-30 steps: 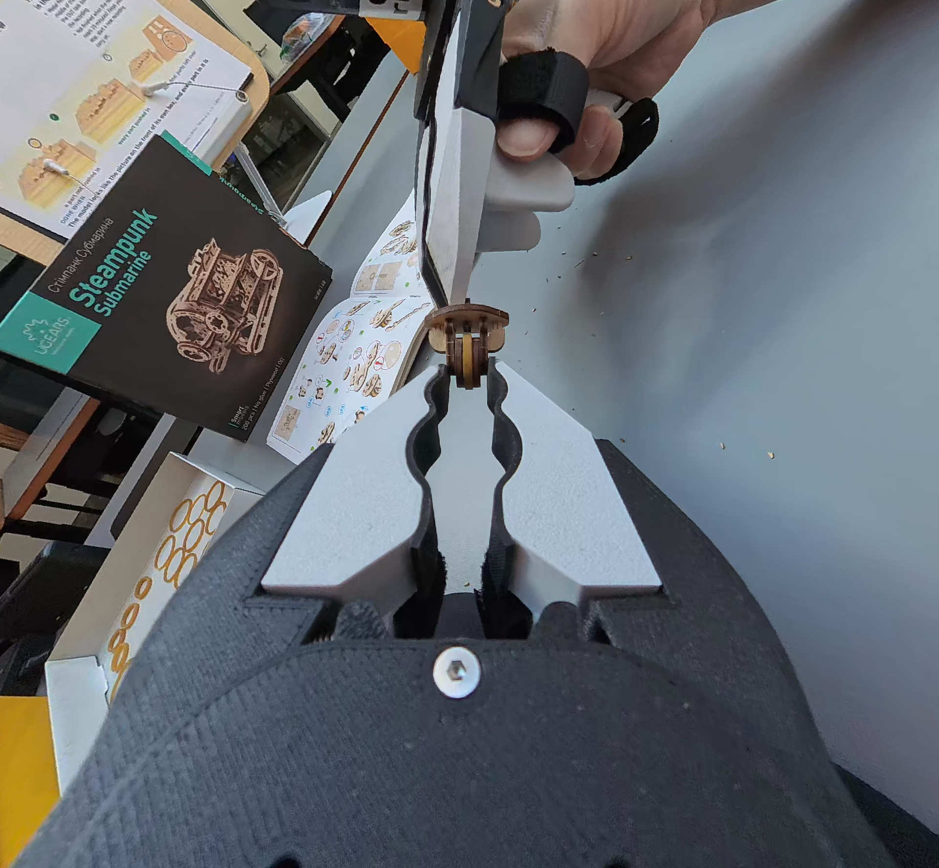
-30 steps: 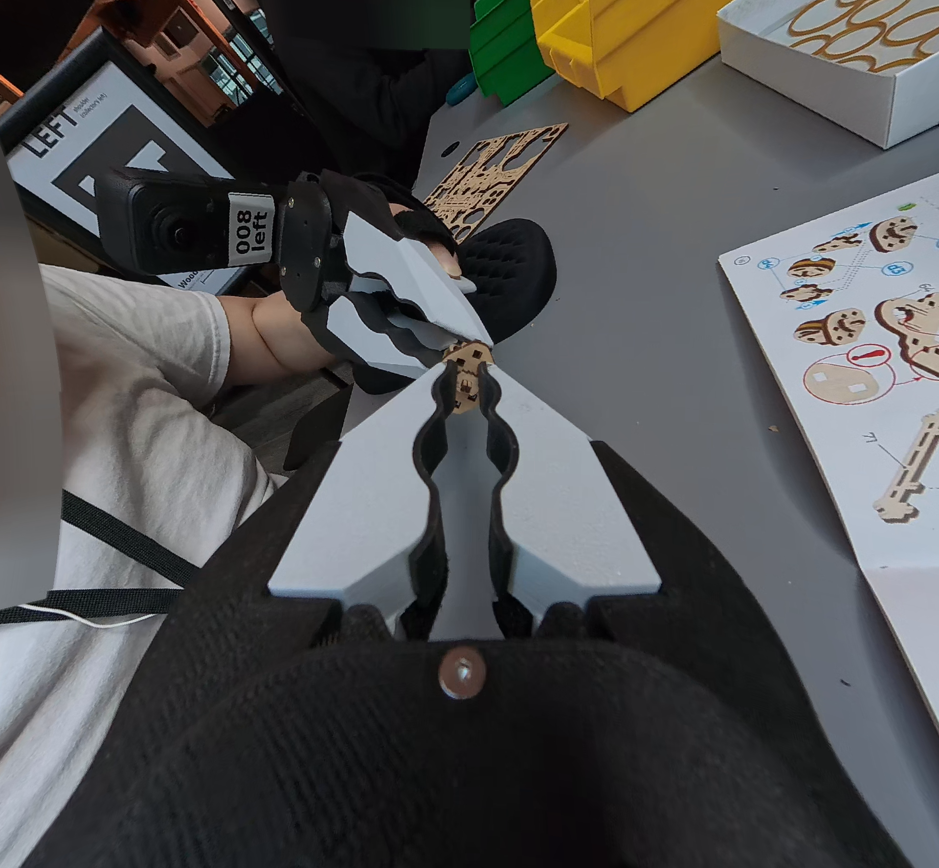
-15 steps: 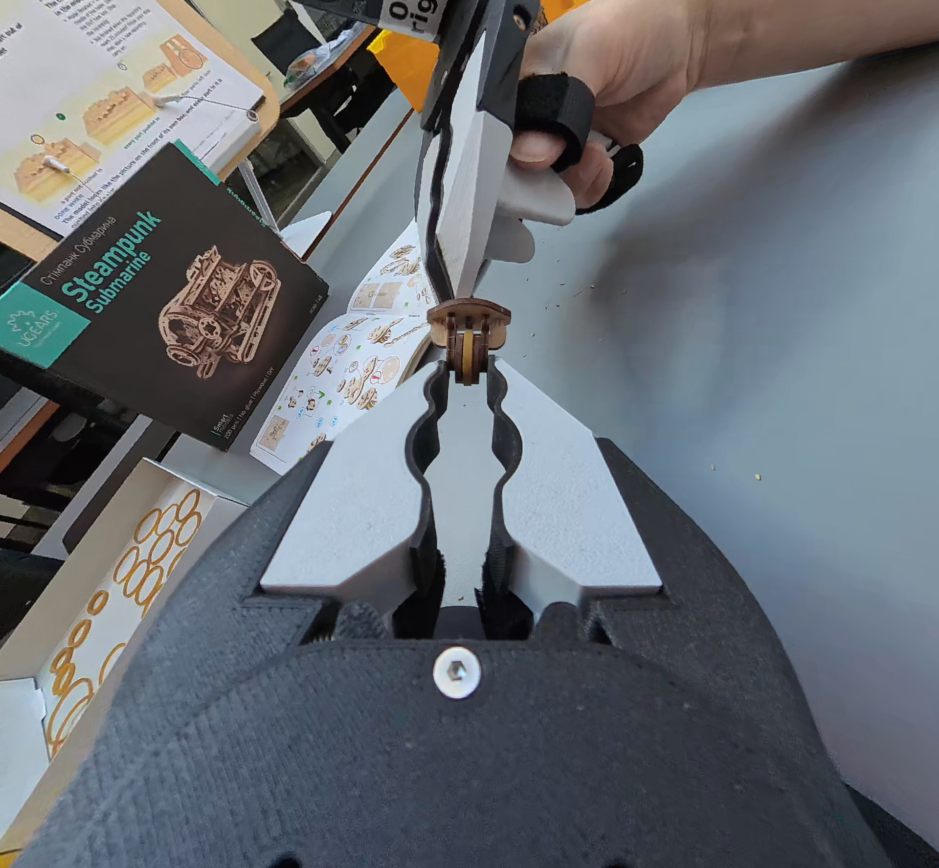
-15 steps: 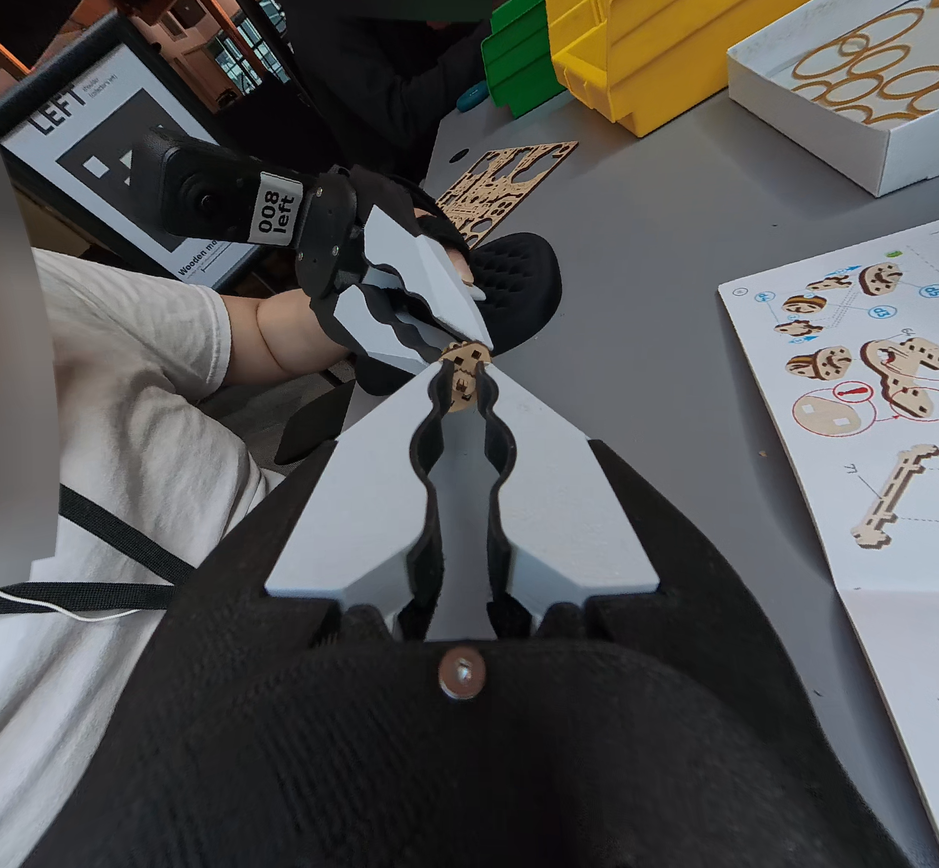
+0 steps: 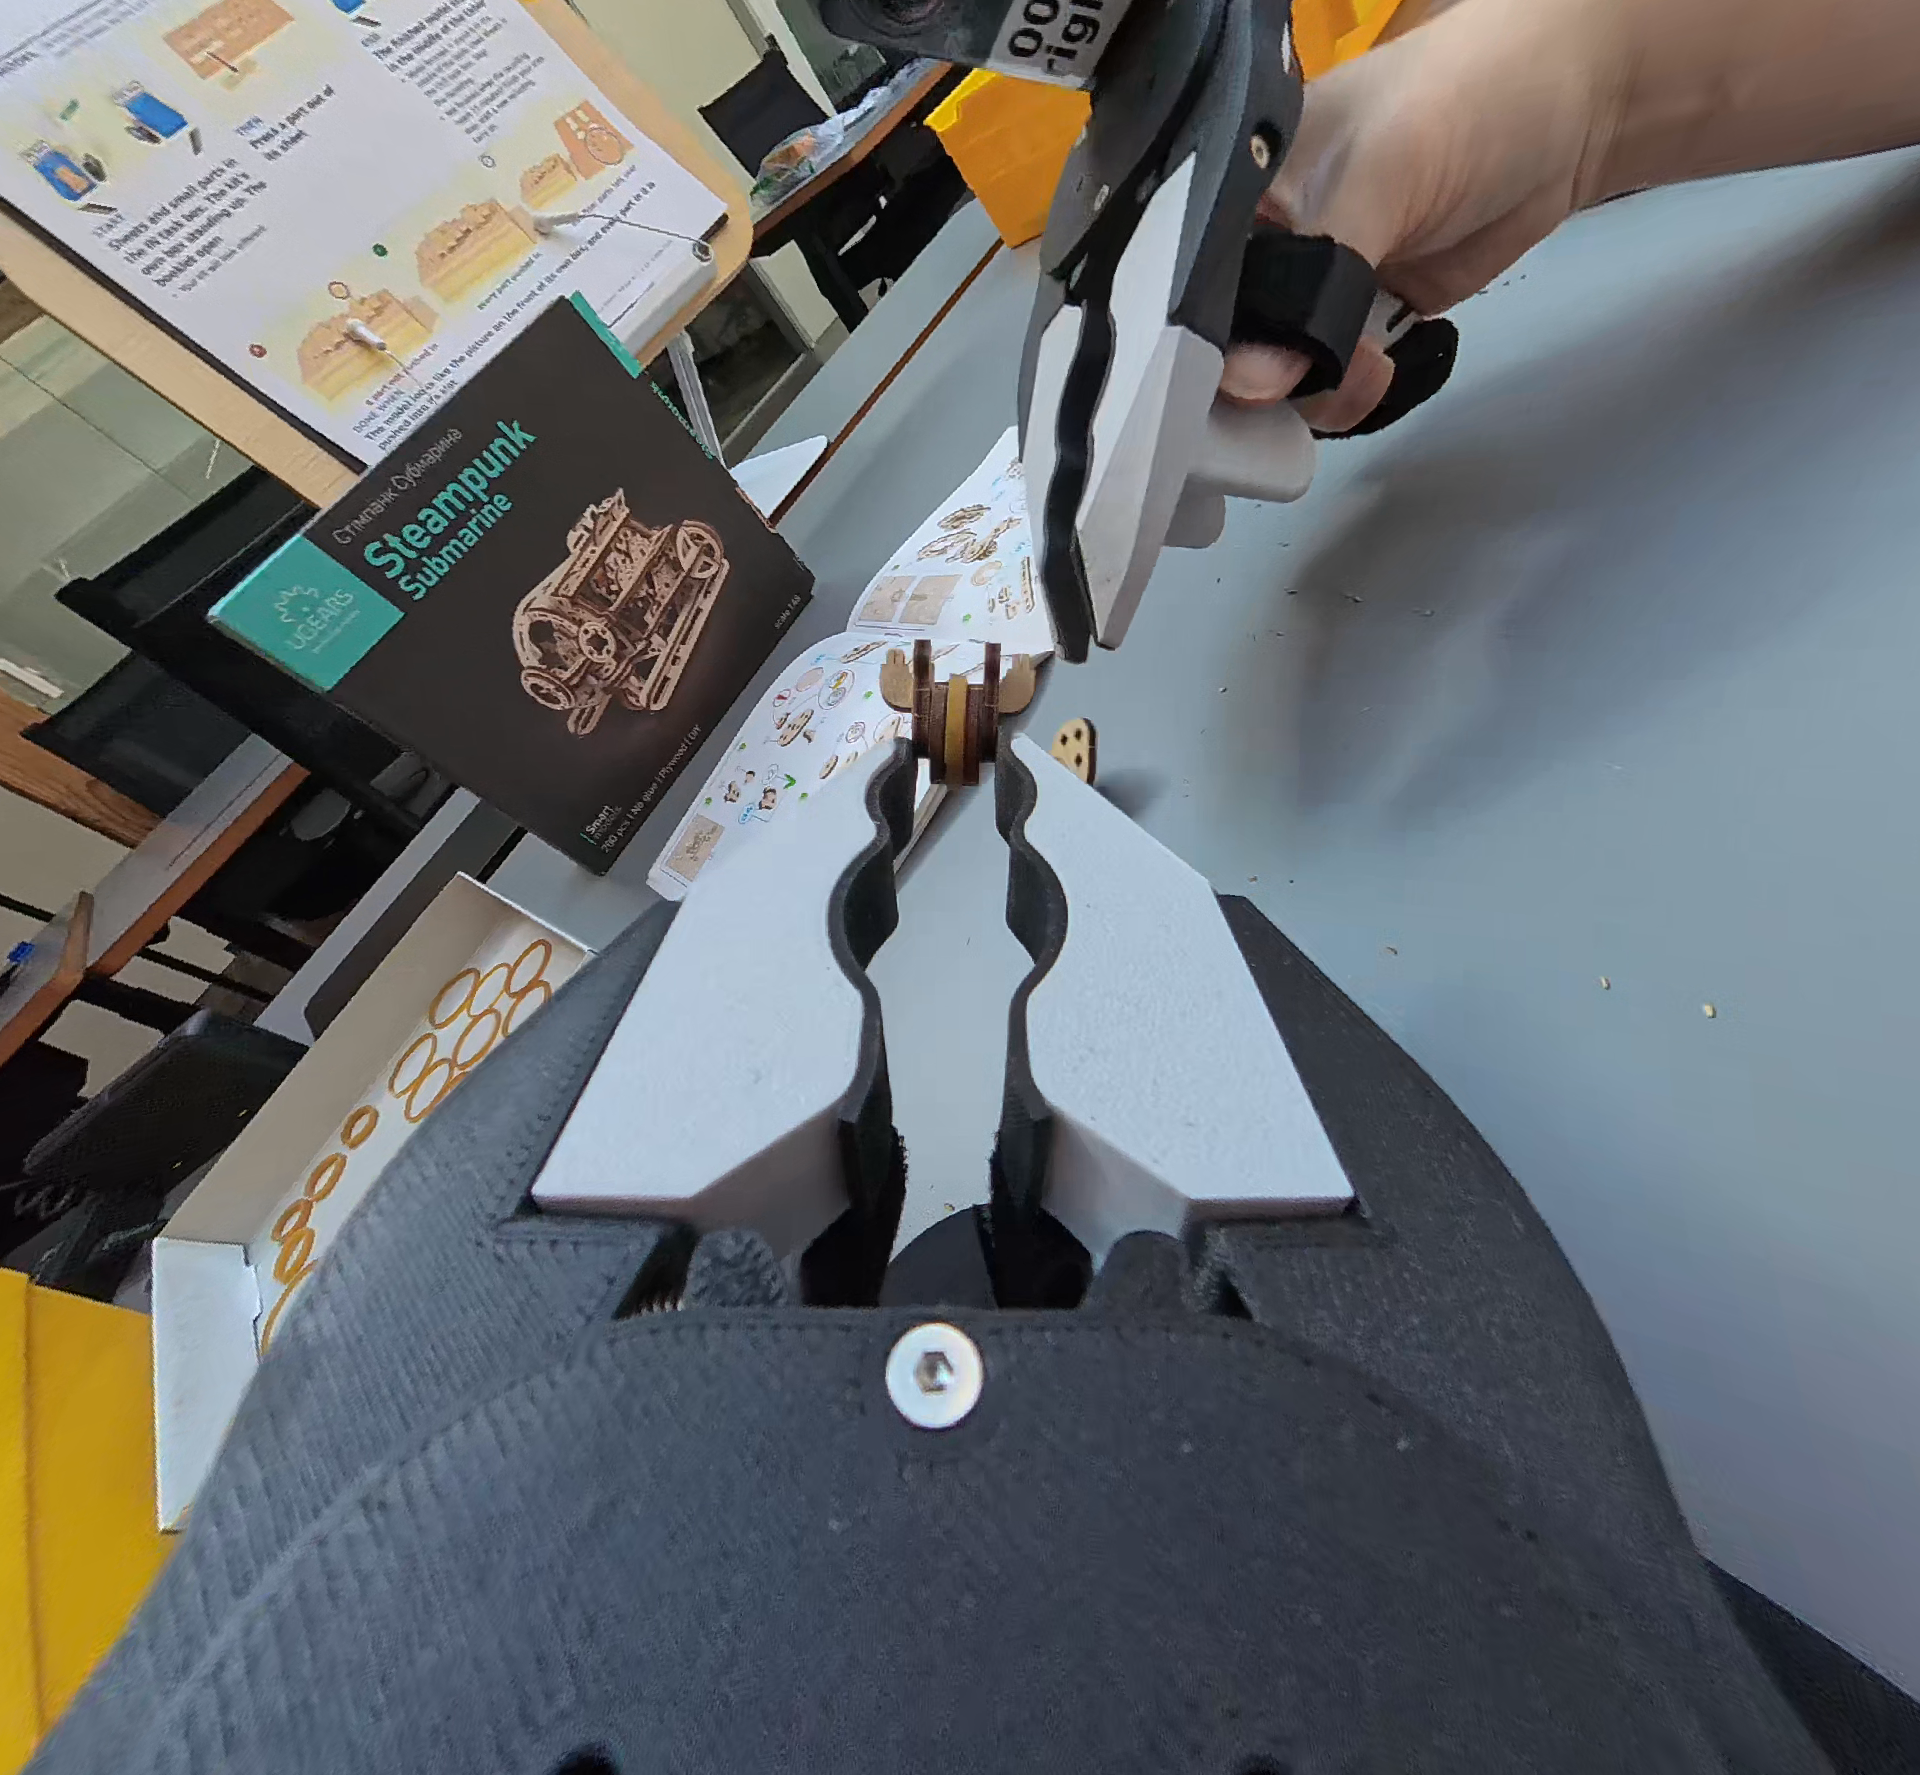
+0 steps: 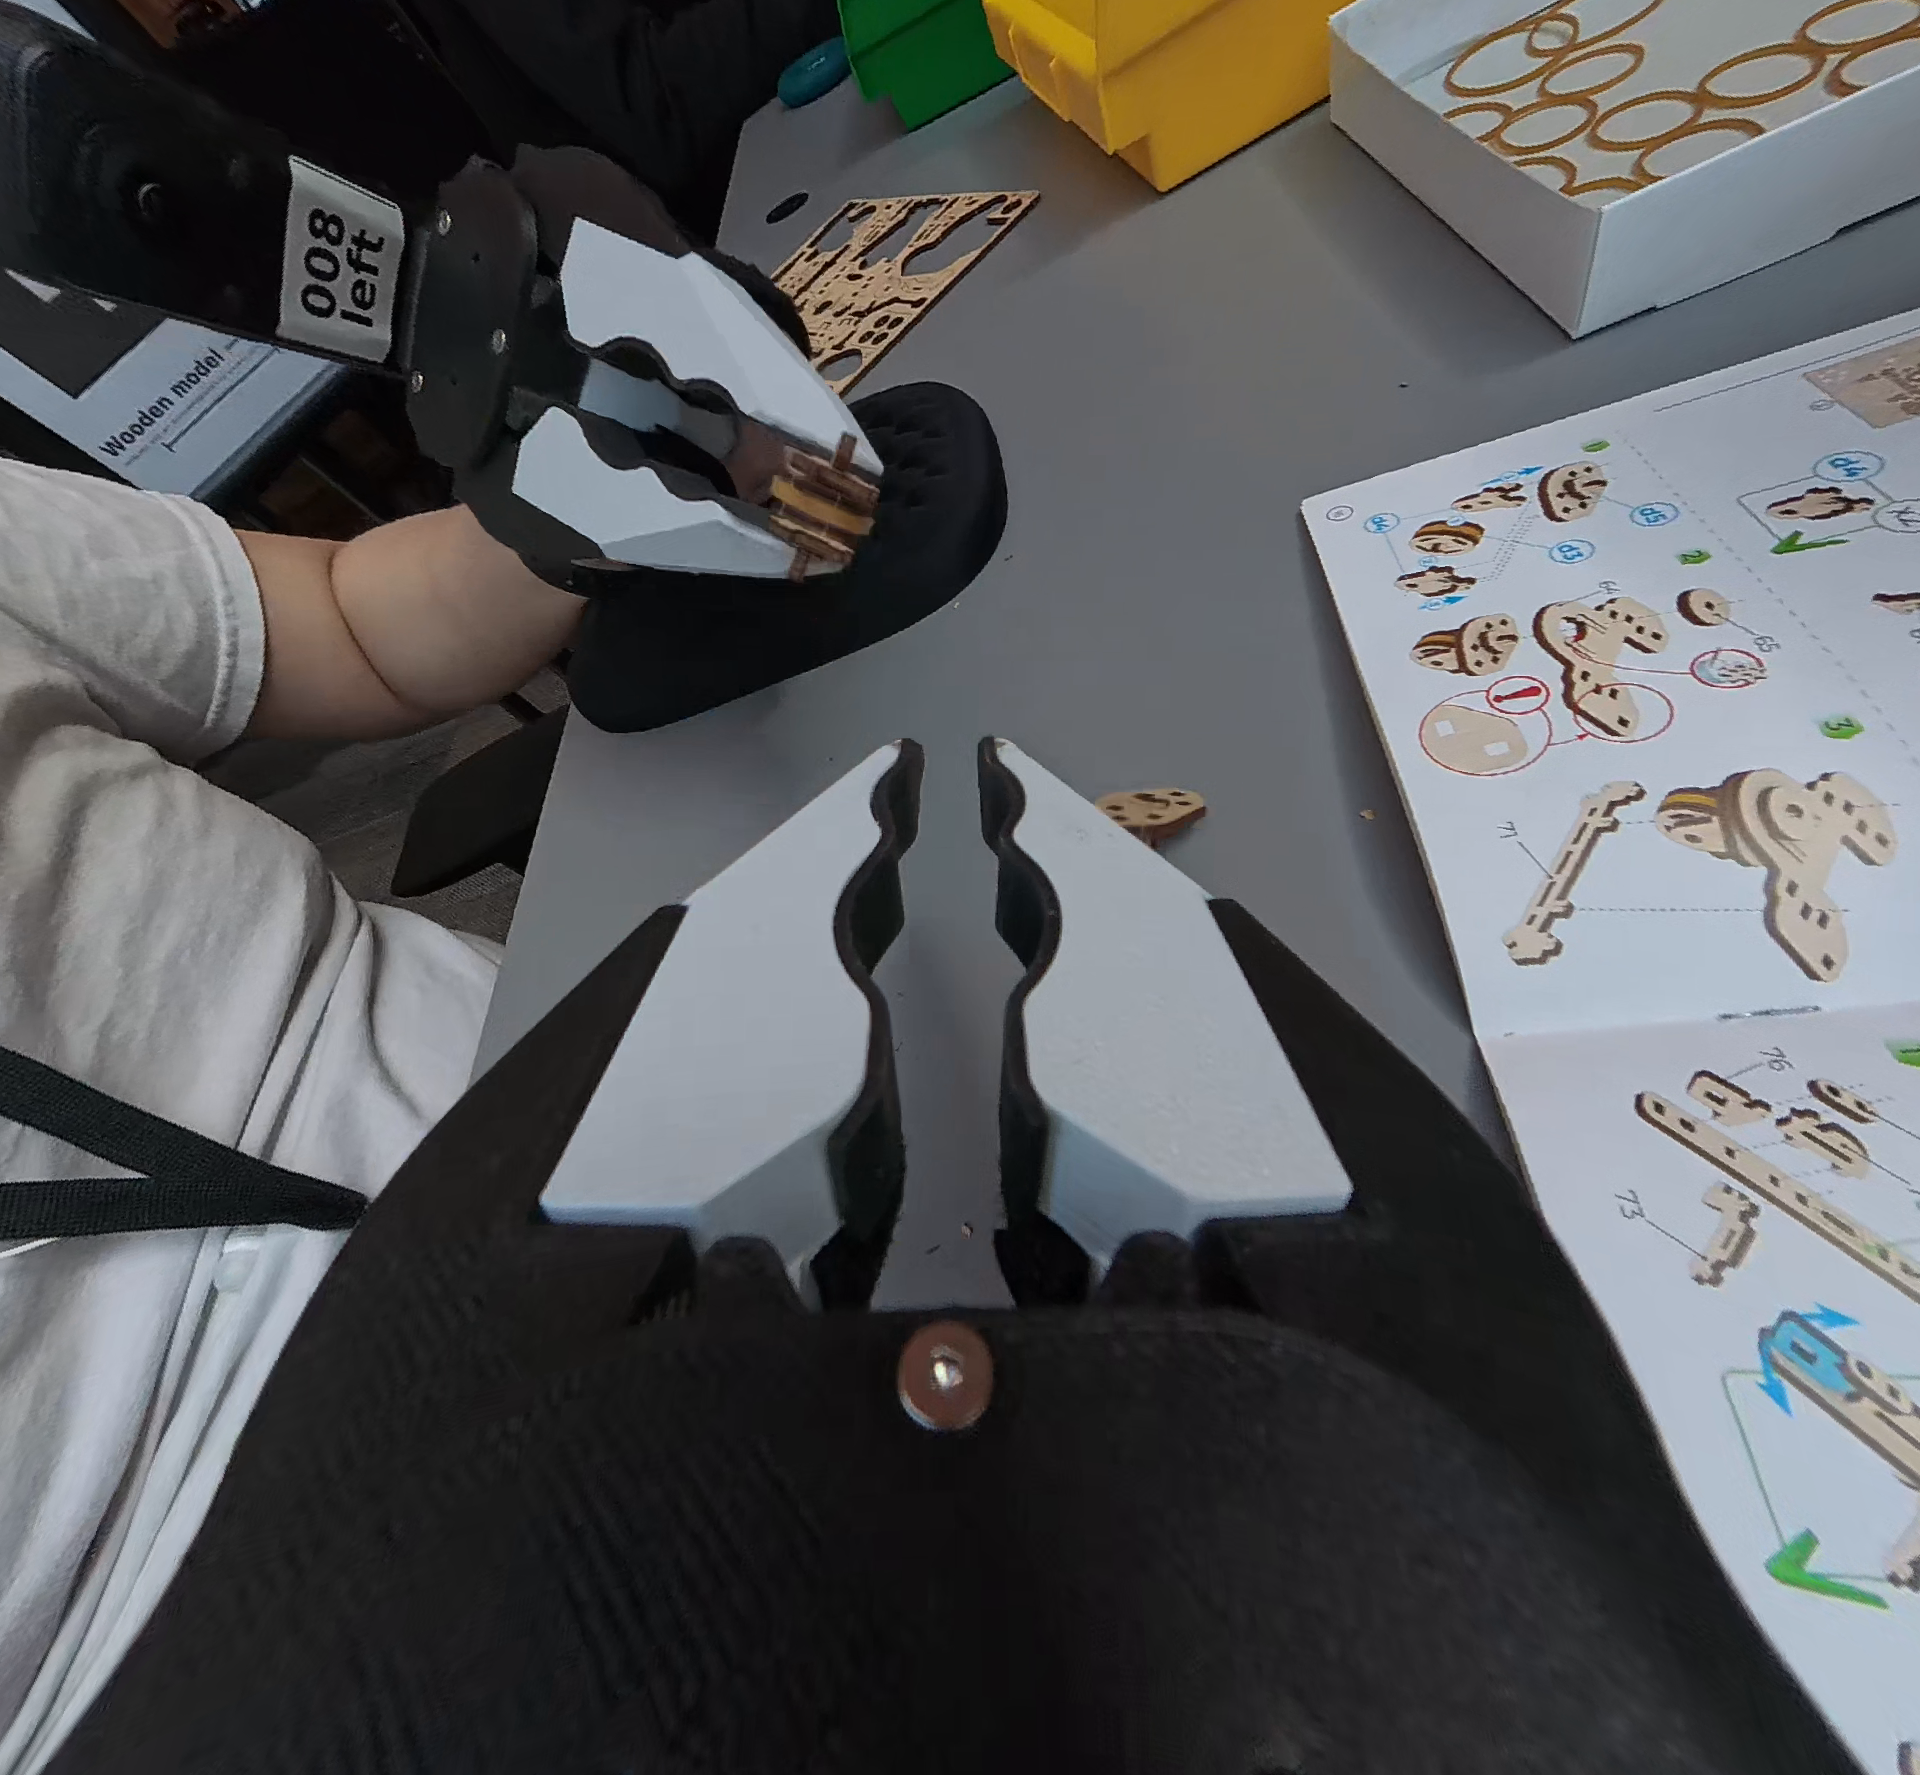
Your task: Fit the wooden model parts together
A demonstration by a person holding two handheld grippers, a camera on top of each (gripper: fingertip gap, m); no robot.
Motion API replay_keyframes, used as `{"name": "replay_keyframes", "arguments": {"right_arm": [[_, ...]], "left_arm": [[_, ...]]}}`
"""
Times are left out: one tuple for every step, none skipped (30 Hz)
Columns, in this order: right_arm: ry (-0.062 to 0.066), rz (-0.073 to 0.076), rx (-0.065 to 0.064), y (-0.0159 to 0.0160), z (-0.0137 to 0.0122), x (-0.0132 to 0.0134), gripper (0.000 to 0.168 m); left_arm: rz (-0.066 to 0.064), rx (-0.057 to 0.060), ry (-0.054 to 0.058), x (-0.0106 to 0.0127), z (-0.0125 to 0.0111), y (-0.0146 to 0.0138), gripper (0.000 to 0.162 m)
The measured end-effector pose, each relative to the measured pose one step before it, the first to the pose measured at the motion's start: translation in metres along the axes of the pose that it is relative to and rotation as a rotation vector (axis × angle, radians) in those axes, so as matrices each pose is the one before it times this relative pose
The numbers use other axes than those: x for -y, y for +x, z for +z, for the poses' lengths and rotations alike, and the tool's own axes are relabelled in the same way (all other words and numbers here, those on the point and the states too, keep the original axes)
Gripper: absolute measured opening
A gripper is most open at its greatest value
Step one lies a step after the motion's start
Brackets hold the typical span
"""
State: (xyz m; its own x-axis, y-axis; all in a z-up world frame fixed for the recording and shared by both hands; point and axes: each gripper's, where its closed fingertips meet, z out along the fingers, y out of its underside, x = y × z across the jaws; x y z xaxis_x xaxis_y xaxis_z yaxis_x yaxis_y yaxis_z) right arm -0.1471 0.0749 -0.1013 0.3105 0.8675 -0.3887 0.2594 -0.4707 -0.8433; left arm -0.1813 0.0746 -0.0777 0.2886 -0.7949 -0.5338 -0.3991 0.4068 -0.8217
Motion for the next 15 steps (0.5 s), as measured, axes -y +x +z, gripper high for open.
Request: {"name": "replay_keyframes", "arguments": {"right_arm": [[-0.0158,-0.0093,-0.0271,0.00536,0.00065,-0.00367,0.011],[-0.0255,-0.0079,-0.0332,0.00633,0.00102,-0.00484,0.011],[-0.0204,-0.0148,-0.0322,0.00548,0.00090,-0.00372,0.011],[-0.0204,-0.0186,-0.0334,0.00489,0.00043,-0.00320,0.011],[-0.0209,-0.0193,-0.0317,0.00448,-0.00038,-0.00273,0.011],[-0.0168,-0.0258,-0.0385,0.00526,-0.00130,-0.00186,0.011],[-0.0200,-0.0324,-0.0497,0.00696,-0.00163,-0.00249,0.012],[-0.0261,-0.0364,-0.0471,0.00691,-0.00145,-0.00360,0.013],[-0.0232,-0.0367,-0.0296,0.00436,-0.00016,-0.00363,0.018],[-0.0168,-0.0224,-0.0103,0.00159,0.00111,-0.00342,0.021],[-0.0105,-0.0009,0.0043,-0.00014,0.00213,-0.00261,0.023],[-0.0049,0.0069,0.0213,-0.00273,0.00245,-0.00143,0.024],[0.0043,-0.0008,0.0276,-0.00463,0.00141,0.00096,0.024],[0.0203,-0.0191,0.0230,-0.00560,0.00031,0.00432,0.024],[0.0292,-0.0369,0.0123,-0.00577,-0.00058,0.00658,0.024]], "left_arm": [[-0.0168,0.0093,0.0121,0.00145,-0.00167,-0.00331,0.013],[-0.0126,0.0004,-0.0020,-0.00087,-0.00030,-0.00160,0.013],[-0.0066,-0.0066,-0.0142,-0.00291,0.00073,0.00021,0.013],[-0.0004,-0.0104,-0.0177,-0.00321,0.00141,0.00135,0.013],[0.0022,-0.0173,-0.0169,-0.00296,0.00159,0.00298,0.013],[0.0059,-0.0147,-0.0191,-0.00303,0.00196,0.00298,0.013],[0.0112,-0.0078,-0.0218,-0.00322,0.00213,0.00220,0.013],[0.0109,-0.0093,-0.0251,-0.00357,0.00241,0.00231,0.013],[0.0110,-0.0067,-0.0225,-0.00279,0.00230,0.00198,0.013],[0.0102,-0.0073,-0.0177,-0.00210,0.00193,0.00185,0.013],[0.0058,-0.0111,-0.0201,-0.00259,0.00195,0.00201,0.013],[0.0011,-0.0120,-0.0219,-0.00252,0.00228,0.00150,0.013],[-0.0060,-0.0146,-0.0236,-0.00251,0.00241,0.00119,0.013],[-0.0103,-0.0159,-0.0239,-0.00257,0.00265,0.00078,0.013],[-0.0142,-0.0197,-0.0257,-0.00296,0.00271,0.00069,0.013]]}}
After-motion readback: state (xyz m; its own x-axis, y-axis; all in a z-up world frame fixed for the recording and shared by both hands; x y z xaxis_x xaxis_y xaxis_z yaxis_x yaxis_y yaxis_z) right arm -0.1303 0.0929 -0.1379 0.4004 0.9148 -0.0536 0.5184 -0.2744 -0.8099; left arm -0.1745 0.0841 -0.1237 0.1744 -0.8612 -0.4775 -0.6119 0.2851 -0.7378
